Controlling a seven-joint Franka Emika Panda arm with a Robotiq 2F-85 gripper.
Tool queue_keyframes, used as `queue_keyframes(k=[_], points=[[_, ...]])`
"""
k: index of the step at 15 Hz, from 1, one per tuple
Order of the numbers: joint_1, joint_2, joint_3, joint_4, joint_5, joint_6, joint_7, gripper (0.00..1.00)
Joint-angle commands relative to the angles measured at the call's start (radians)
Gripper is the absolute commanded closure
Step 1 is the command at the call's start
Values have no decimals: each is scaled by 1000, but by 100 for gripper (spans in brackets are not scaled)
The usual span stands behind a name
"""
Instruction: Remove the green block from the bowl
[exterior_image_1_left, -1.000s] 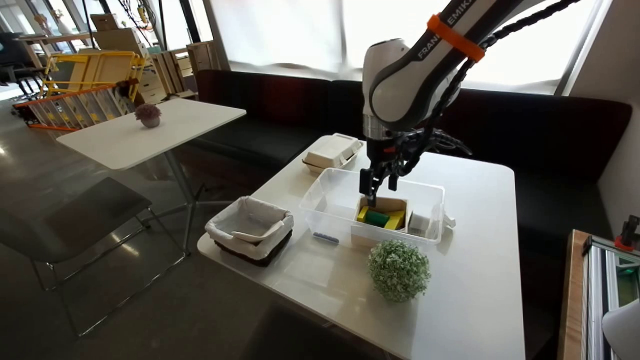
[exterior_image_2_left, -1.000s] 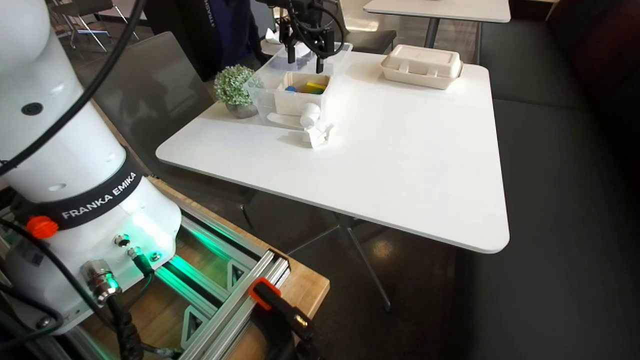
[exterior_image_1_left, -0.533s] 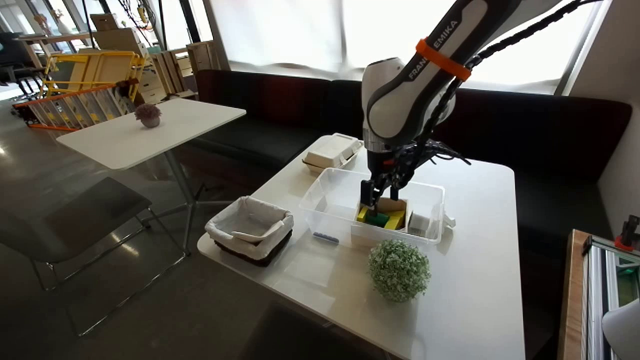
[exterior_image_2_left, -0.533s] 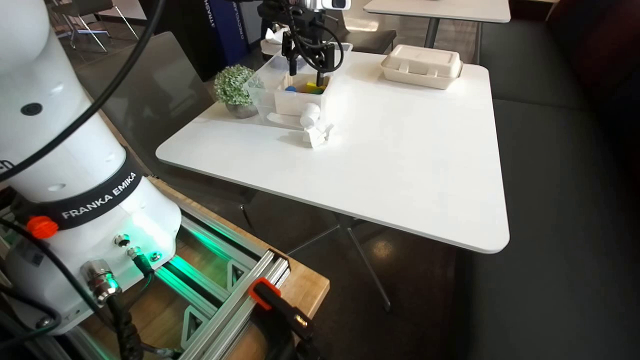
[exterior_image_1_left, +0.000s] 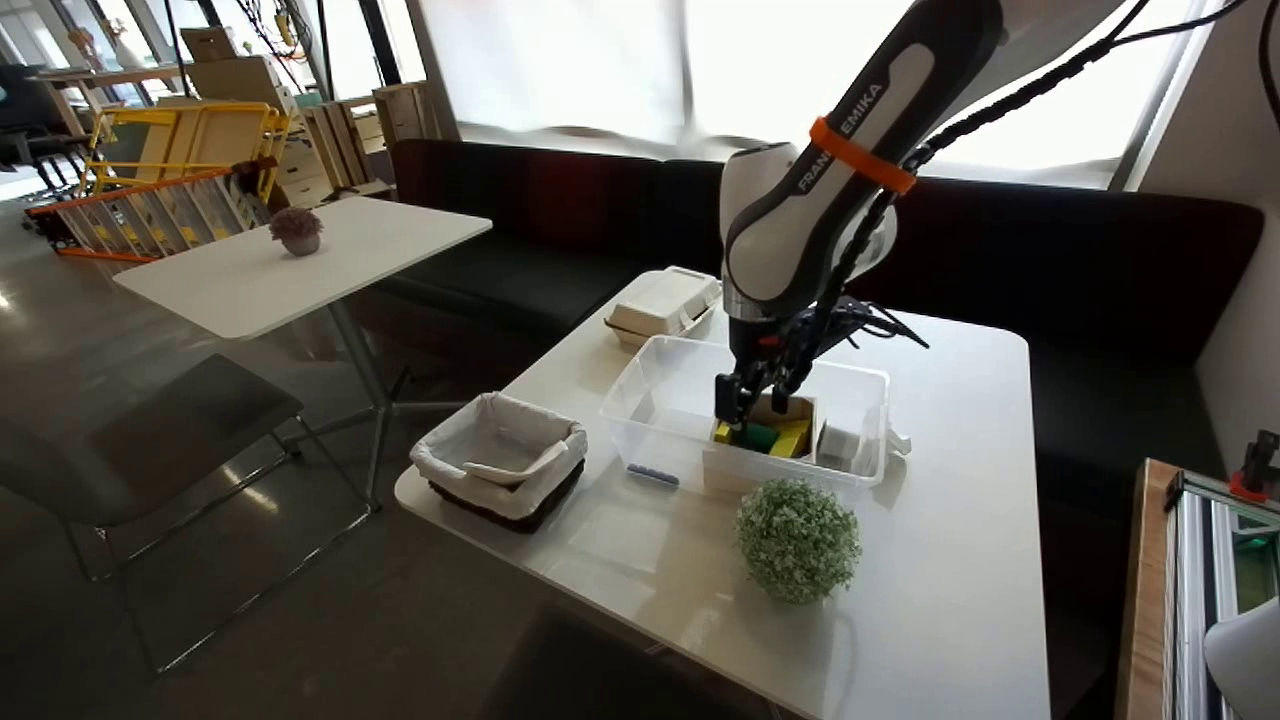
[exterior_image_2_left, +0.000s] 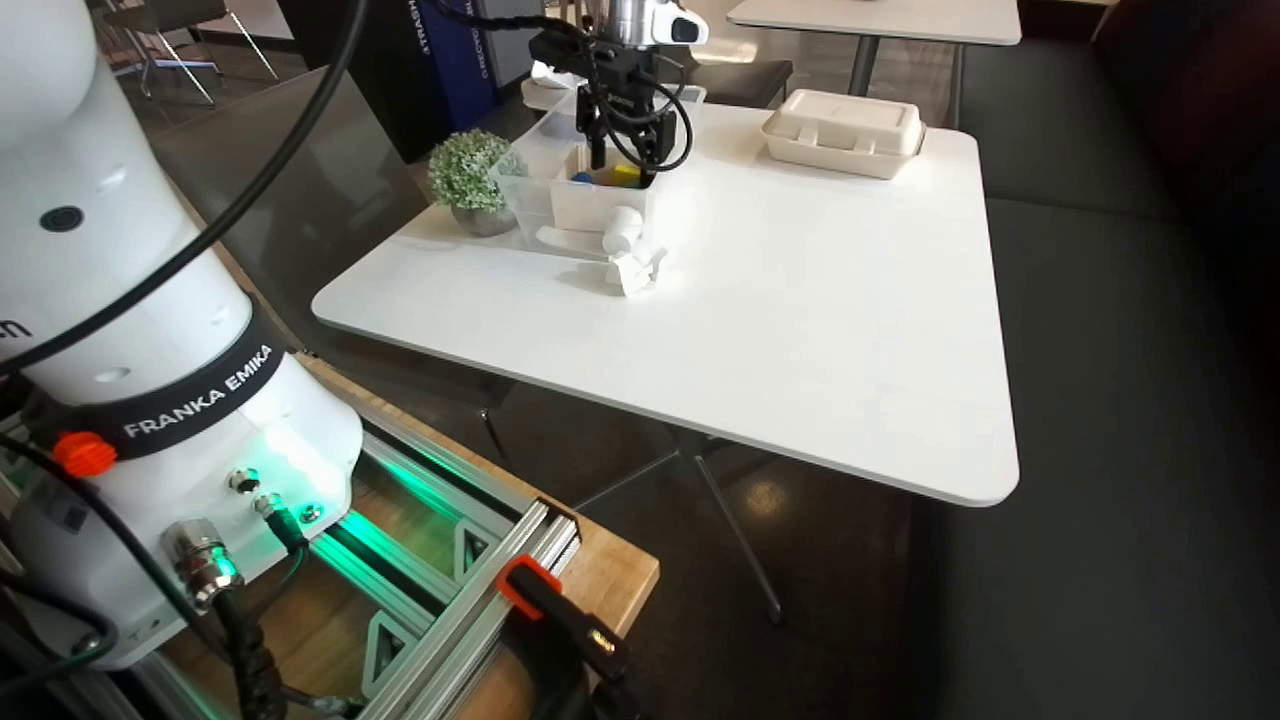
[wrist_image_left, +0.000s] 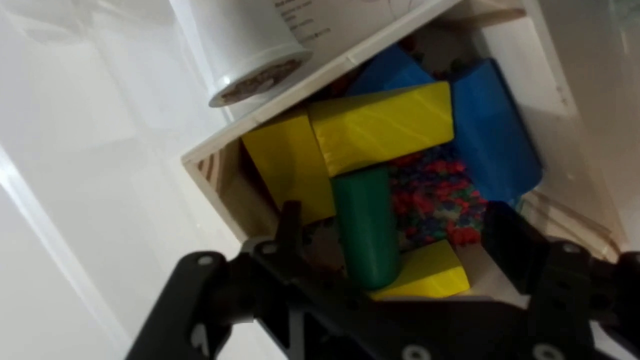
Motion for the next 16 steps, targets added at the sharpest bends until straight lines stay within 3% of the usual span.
queue_keyframes(k=[1,8,9,11,12,13,16], points=[[-10,34,14,18,16,64,-12,6],[-4,60,13,28,-15,127,-24,24],[0,62,7,29,-28,124,-20,37],[-2,62,9,30,-32,118,-27,36],[-5,61,14,30,-28,112,-36,41],[-4,63,13,30,-32,110,-39,37],[-4,71,14,31,-37,101,-56,39]])
